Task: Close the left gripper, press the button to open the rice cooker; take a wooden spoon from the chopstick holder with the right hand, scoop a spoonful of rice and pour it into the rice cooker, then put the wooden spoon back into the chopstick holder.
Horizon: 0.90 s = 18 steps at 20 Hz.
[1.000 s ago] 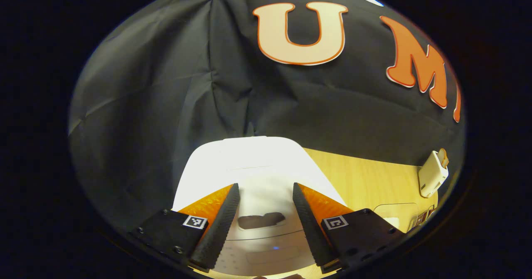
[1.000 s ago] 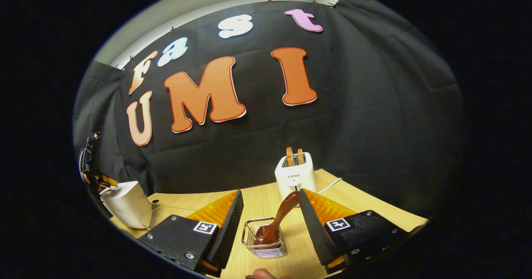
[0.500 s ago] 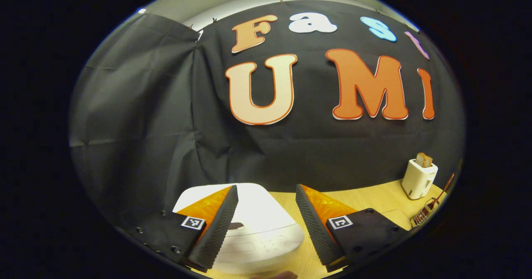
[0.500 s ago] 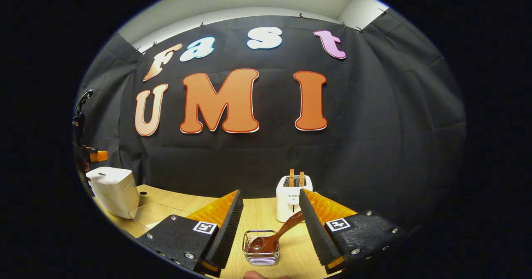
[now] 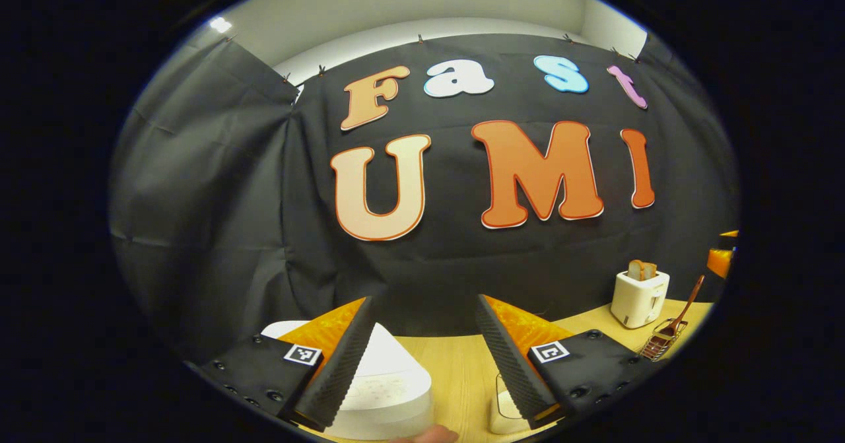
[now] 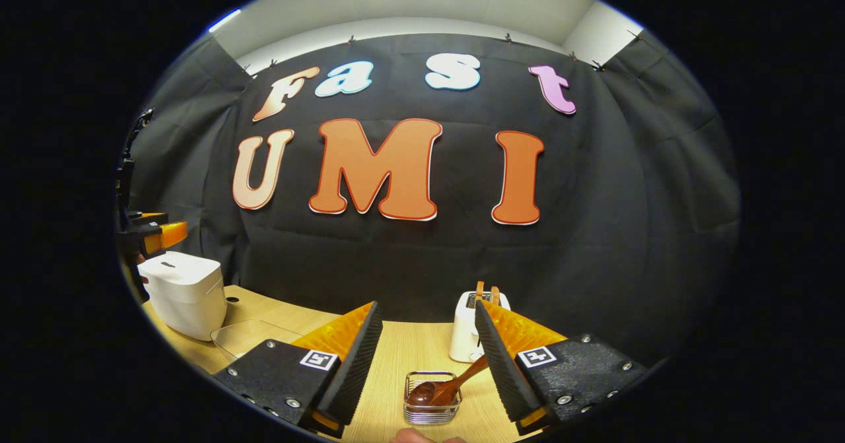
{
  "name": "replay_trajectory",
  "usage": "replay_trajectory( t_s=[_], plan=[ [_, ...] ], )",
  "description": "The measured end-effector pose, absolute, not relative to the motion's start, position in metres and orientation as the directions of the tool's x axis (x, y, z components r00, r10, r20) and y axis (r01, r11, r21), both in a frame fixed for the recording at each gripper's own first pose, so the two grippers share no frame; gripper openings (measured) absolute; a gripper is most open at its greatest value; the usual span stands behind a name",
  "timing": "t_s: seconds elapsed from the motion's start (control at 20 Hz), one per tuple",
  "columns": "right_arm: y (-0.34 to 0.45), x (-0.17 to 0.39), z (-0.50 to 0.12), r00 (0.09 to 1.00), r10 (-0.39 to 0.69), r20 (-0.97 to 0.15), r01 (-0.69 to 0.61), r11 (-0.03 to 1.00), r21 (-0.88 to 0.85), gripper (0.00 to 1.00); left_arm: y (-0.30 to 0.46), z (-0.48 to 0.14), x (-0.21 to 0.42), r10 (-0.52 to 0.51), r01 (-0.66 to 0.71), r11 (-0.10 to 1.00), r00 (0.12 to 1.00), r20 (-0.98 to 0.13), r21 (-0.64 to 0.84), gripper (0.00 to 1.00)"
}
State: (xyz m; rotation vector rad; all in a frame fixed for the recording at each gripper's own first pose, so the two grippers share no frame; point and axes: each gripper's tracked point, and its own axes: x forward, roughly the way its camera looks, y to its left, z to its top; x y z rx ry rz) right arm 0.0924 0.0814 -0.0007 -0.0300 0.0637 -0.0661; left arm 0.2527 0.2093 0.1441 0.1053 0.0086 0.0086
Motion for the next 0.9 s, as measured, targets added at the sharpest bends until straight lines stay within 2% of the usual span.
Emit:
replay_trajectory(
  t_s=[0.2,0.3,0.4,0.55,0.6,0.9],
  plan=[
    [0.090,0.094,-0.001,0.997,-0.045,-0.055,0.041,0.997,-0.070,0.85,0.198,0.140,0.245,-0.016,0.013,0.992,1.000,0.018,0.124,0.95],
    [0.094,0.096,-0.003,0.998,-0.031,-0.053,0.027,0.997,-0.074,0.86,0.190,0.139,0.243,-0.032,0.029,0.992,0.999,0.023,0.125,0.99],
    [0.094,0.098,-0.008,0.998,-0.027,-0.058,0.023,0.997,-0.077,0.87,0.187,0.136,0.243,-0.031,0.028,0.991,0.999,0.020,0.131,0.95],
    [0.091,0.102,-0.015,0.997,-0.024,-0.069,0.020,0.998,-0.064,0.88,0.181,0.132,0.246,-0.031,0.029,0.993,0.999,0.015,0.118,0.99],
    [0.088,0.102,-0.017,0.997,-0.029,-0.075,0.025,0.998,-0.064,0.88,0.180,0.130,0.247,-0.030,0.028,0.993,0.999,0.011,0.115,0.95],
    [0.062,0.096,-0.017,0.996,-0.065,-0.067,0.061,0.996,-0.061,0.89,0.167,0.126,0.251,-0.027,0.026,0.994,1.000,0.013,0.108,0.96]
  ],
)
